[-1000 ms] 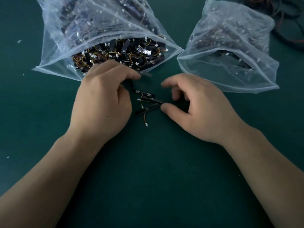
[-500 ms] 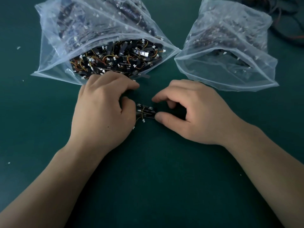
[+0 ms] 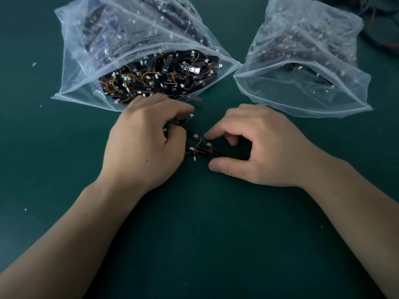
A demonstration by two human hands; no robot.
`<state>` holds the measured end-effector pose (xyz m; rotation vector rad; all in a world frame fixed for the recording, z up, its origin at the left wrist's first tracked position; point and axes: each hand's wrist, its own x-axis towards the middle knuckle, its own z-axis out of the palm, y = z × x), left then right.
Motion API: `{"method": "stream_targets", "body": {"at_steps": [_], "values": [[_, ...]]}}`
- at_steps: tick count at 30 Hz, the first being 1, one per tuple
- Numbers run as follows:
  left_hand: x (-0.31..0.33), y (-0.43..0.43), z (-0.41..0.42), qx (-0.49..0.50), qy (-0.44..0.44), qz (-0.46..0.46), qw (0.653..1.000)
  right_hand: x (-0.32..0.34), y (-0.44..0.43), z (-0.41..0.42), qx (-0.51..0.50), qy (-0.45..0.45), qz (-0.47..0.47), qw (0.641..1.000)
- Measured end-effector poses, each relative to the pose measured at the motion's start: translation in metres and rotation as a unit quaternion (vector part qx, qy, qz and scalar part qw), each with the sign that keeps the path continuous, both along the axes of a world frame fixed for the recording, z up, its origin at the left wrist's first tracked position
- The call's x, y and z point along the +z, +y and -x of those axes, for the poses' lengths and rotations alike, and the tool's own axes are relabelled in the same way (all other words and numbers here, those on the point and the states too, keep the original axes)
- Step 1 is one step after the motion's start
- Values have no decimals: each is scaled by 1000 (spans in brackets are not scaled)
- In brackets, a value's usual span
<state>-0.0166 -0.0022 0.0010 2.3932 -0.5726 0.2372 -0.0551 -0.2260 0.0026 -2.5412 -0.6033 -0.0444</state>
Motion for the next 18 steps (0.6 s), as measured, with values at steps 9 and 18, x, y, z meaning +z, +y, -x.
{"method": "stream_targets", "body": {"at_steps": [9,18], "values": [[0,1,1,15,-16,57,998,-1,-3,0,9,6,-34,999],[-6,-2,-5,7,33,15,999,-1,-1,3,-58,4,-69,996]]}}
